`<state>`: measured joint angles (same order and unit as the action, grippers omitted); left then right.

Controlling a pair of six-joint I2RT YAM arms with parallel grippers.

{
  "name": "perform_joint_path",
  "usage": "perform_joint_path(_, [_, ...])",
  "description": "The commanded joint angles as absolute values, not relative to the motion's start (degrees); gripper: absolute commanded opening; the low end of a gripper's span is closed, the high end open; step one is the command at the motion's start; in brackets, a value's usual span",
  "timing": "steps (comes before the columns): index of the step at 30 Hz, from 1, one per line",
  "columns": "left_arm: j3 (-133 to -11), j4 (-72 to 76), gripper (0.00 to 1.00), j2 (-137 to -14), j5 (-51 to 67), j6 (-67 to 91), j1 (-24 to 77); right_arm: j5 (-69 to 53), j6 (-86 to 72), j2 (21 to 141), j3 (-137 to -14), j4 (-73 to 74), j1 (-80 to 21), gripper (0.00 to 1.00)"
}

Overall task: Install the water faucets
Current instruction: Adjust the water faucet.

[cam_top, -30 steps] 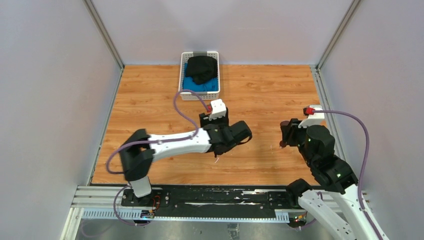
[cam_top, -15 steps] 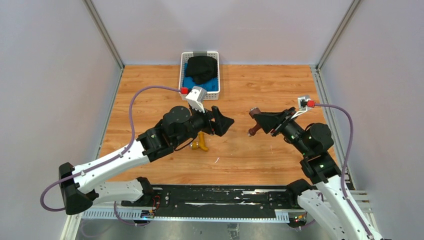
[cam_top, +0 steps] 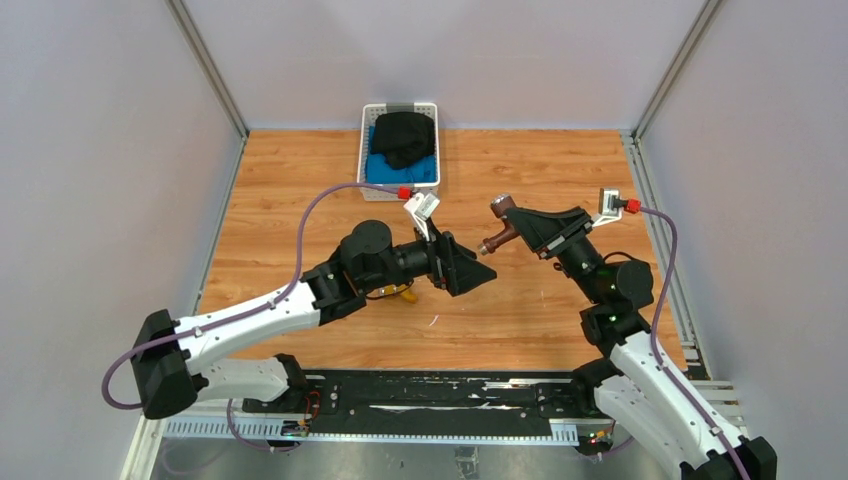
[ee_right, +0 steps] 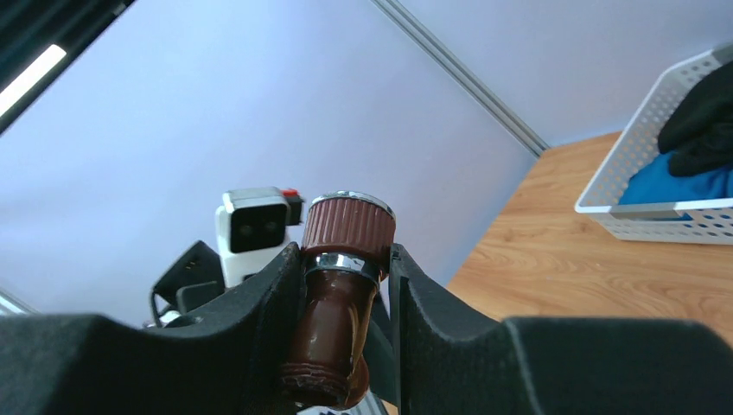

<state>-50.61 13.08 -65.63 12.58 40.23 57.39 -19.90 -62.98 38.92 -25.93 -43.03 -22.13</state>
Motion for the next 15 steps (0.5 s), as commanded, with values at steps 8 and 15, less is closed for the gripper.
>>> perform_joint_path(8, [-50.8, 27.7, 0.83, -69.1, 14.2, 46.6, 57.0, -20.1, -68.6, 37.8, -24.7, -50.3, -21.4, 0.0])
perform_joint_path(15, [-52.2, 29.6, 0.66, -71.0, 14.8, 48.1, 57.0, -20.7, -69.4, 37.8, -24.3, -51.4, -21.4, 0.0])
